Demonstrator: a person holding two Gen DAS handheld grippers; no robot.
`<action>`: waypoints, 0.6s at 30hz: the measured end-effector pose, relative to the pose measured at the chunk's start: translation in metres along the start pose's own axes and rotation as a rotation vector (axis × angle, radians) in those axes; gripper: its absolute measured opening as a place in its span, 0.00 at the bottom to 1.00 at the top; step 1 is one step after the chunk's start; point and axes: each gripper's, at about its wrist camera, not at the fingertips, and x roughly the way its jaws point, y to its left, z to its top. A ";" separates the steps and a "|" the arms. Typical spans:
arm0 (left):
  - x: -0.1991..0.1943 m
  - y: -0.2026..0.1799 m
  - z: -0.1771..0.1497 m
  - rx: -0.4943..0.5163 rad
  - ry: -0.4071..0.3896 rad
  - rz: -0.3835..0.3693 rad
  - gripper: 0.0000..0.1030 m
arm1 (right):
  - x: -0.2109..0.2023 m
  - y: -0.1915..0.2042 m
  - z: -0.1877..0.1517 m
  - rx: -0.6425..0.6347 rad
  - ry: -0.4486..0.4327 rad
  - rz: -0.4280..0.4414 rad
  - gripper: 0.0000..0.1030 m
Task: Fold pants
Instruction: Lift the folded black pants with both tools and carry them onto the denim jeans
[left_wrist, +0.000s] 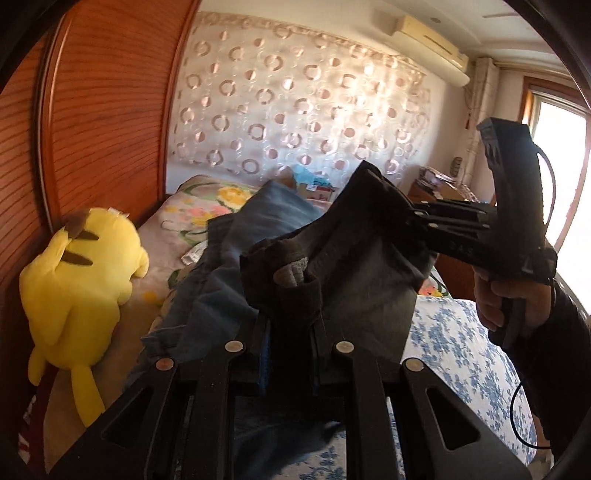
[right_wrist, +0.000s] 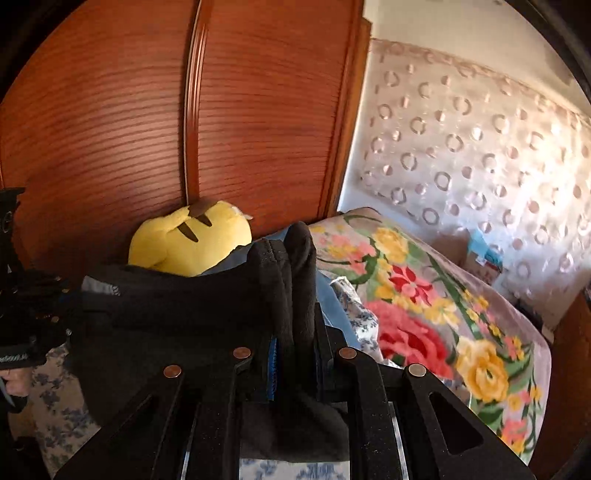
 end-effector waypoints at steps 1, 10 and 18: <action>0.001 0.003 0.000 -0.007 0.002 0.001 0.17 | 0.007 0.001 0.003 -0.008 0.005 -0.002 0.14; -0.001 0.014 -0.010 -0.057 0.001 0.023 0.17 | 0.044 0.008 0.021 -0.047 0.016 0.051 0.14; 0.004 0.019 -0.016 -0.043 0.057 0.077 0.19 | 0.084 0.003 0.029 0.016 0.093 0.086 0.31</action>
